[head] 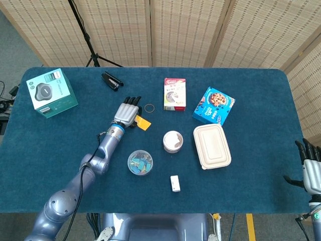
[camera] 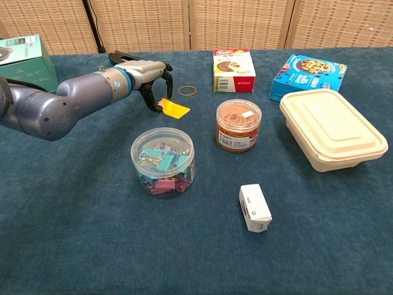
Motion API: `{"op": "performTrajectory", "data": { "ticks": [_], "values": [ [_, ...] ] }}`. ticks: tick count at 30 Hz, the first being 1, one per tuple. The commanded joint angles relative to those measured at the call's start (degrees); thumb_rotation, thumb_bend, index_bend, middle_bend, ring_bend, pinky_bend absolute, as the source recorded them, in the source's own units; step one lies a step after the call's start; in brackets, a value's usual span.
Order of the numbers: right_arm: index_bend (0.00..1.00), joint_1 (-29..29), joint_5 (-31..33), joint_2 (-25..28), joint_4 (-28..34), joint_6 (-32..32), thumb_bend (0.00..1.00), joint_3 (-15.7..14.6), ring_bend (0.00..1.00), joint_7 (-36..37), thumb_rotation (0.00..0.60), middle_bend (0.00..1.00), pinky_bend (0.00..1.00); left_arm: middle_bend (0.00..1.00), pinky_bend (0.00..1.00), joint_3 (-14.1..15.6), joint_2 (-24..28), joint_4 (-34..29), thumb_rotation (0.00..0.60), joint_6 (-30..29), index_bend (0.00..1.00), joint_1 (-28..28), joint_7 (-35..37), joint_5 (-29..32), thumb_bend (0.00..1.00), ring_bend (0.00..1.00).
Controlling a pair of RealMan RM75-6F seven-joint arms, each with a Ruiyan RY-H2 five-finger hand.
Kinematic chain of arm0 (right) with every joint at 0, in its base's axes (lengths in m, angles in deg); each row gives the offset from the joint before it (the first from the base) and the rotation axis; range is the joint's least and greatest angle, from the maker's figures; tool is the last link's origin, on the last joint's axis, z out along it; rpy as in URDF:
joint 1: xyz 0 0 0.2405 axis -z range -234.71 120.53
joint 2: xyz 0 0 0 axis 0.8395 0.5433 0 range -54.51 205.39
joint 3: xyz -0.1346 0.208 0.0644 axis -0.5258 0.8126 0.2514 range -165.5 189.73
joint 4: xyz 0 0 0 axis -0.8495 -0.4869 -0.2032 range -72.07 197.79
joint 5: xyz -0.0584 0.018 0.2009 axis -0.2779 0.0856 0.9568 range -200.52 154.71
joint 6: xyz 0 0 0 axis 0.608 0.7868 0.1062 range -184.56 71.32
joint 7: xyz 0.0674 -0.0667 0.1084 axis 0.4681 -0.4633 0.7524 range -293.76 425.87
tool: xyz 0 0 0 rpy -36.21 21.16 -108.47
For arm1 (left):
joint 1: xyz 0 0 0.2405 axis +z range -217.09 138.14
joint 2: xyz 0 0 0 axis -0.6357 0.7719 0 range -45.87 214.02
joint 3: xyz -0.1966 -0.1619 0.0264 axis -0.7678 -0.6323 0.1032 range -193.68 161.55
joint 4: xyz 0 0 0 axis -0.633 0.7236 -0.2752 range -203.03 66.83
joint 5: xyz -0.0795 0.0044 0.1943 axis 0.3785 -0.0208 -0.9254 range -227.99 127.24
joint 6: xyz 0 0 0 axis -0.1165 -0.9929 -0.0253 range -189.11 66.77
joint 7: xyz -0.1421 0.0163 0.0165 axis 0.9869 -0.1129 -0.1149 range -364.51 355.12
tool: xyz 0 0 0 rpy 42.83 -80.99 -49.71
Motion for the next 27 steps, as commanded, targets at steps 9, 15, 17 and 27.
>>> {"op": "performTrajectory", "data": {
  "ticks": [9,15,17,27],
  "values": [
    [0.0,0.0,-0.1,0.0,0.2,0.0,0.0,-0.1,0.0,-0.1,0.6,0.0,0.0,0.0,0.0,1.0,0.0,0.4,0.6,-0.3,0.5,0.4,0.3,-1.3,0.3,0.0],
    [0.0,0.0,-0.2,0.2,0.4,0.2,0.0,-0.1,0.0,-0.1,0.6,0.0,0.0,0.0,0.0,1.1,0.1,0.5,0.6,-0.4,0.52,0.5,0.2,-1.6,0.34,0.0],
    [0.0,0.0,-0.2,0.3,0.5,0.2,0.0,-0.1,0.0,0.0,0.6,0.0,0.0,0.0,0.0,1.1,0.0,0.6,0.6,-0.2,0.52,0.5,-0.1,-1.6,0.37,0.0],
    [0.0,0.0,-0.1,0.3,0.5,0.2,0.0,-0.1,0.0,0.1,0.6,0.0,0.0,0.0,0.0,0.6,-0.3,1.2,0.6,0.6,0.57,0.4,-1.3,-1.0,0.39,0.0]
  ]
}}
